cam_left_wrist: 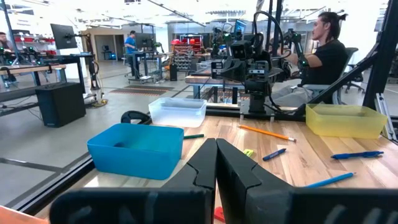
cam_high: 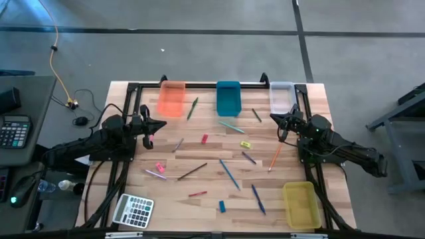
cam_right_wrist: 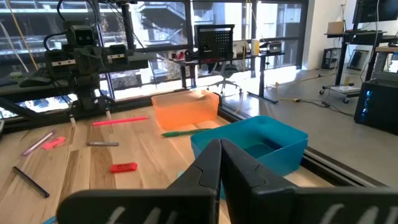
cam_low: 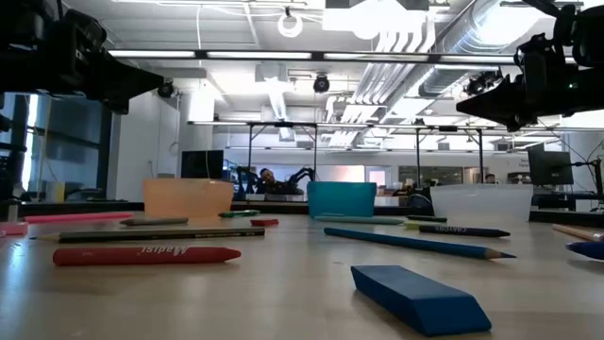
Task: Sort crayons/erasers/pens/pencils in bins
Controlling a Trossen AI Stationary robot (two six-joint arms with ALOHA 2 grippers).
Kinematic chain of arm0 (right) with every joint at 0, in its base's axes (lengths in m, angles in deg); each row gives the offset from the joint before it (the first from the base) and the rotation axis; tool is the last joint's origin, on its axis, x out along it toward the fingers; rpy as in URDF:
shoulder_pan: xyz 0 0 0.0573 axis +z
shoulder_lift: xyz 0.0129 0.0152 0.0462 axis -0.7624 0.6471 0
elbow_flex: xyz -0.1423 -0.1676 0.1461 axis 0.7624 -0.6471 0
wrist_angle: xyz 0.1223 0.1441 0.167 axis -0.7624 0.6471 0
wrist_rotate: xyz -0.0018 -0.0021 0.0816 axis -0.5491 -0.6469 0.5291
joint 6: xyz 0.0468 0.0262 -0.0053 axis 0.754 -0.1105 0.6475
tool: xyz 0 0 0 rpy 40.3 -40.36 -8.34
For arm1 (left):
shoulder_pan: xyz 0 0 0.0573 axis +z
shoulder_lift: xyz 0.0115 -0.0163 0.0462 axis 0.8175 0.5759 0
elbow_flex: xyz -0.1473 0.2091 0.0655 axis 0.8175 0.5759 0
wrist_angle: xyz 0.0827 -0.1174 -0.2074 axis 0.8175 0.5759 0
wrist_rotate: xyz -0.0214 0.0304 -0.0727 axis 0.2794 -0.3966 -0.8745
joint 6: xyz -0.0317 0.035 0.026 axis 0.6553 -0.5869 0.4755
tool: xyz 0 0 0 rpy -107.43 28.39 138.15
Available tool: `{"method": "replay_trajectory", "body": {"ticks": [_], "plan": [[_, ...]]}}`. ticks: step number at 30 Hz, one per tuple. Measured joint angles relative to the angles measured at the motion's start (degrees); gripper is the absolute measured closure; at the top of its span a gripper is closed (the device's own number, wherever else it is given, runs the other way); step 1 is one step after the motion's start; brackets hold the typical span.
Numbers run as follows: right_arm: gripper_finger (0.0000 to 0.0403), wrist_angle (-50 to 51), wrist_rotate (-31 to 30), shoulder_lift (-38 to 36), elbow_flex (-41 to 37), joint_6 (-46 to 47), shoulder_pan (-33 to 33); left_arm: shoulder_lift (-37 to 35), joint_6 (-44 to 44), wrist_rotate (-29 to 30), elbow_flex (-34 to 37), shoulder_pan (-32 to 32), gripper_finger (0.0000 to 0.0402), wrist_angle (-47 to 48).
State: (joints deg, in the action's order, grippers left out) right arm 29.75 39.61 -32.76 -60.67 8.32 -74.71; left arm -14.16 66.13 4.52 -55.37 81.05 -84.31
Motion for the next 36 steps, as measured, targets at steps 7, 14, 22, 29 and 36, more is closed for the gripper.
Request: {"method": "replay_trajectory", "body": {"ticks": [7, 14, 22, 29, 36], "plan": [[0.0402, 0.02, 0.01, 0.01, 0.00, 0.00, 0.02, -0.02, 0.04, -0.01, -0.01, 0.00, 0.0401, -0.60], [0.0402, 0.01, 0.00, -0.01, 0.00, 0.00, -0.01, 0.58, 4.24, -0.92, -0.01, -0.02, 0.0401, -4.69], [0.0402, -0.01, -0.01, 0.00, 0.00, -0.01, 0.01, 6.05, 6.30, -3.90, -4.29, -0.11, 0.0401, -5.66], [0.0402, -0.01, 0.00, -0.02, 0.00, -0.01, 0.00, 17.69, 4.82, -4.91, -10.79, -0.13, 0.0401, -3.22], [0.0402, 0.01, -0.01, 0.01, 0.00, 0.00, -0.01, 30.20, 4.53, -3.93, -15.15, -0.13, 0.0402, -1.23]]}}
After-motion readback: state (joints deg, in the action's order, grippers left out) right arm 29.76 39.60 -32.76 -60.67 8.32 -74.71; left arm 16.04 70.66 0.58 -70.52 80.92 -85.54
